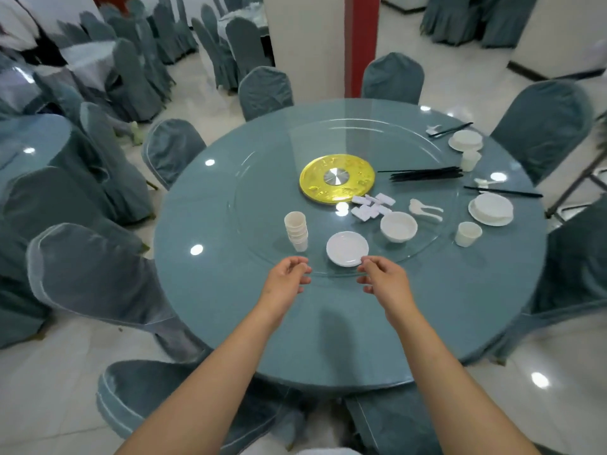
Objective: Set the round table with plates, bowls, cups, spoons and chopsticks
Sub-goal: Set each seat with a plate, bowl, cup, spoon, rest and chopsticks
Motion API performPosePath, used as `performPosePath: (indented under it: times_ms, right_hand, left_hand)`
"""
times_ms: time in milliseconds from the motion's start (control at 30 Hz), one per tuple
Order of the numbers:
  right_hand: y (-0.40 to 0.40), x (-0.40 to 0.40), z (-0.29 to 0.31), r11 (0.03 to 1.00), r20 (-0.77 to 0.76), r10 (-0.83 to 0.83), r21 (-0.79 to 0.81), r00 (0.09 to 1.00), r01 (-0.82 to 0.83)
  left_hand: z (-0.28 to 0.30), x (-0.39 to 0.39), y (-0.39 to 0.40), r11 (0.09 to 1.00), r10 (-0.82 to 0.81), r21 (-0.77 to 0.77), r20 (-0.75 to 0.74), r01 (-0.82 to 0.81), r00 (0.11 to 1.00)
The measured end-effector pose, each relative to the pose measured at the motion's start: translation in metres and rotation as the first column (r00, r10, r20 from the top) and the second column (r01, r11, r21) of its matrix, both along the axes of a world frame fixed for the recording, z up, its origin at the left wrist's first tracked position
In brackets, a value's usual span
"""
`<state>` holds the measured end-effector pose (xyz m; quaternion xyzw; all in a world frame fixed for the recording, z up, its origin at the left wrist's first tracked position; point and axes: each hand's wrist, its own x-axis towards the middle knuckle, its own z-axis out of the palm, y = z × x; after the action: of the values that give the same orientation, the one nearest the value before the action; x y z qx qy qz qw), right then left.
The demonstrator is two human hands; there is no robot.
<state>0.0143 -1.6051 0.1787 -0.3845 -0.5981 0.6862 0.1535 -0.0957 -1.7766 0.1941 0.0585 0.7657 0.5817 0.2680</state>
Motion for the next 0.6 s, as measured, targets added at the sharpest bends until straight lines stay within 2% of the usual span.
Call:
performPosePath:
  times_ms: [333,467,600]
  right_hand:
    - [0.052,-0.060,-0.031,0.994,0.130,-0.107,0.048,0.986,0.101]
    - [0.071,-0.093,-0.050,0.987,0.223,-0.157,0.081,0.962,0.143]
    - [0.081,-0.121,-0.071,0.989,0.345,-0.136,0.093,0.929,0.111]
  left_hand:
    - [-0.038,-0.084,0.088,0.984,-0.156,-0.077,0.064,0.161,0.986]
    - [-0.064,-0.128,0.118,0.973,-0.181,-0.124,0.104,0.193,0.978]
    - [-0.094,-0.156,0.132,0.939,-0.229,-0.223,0.154,0.260,0.961]
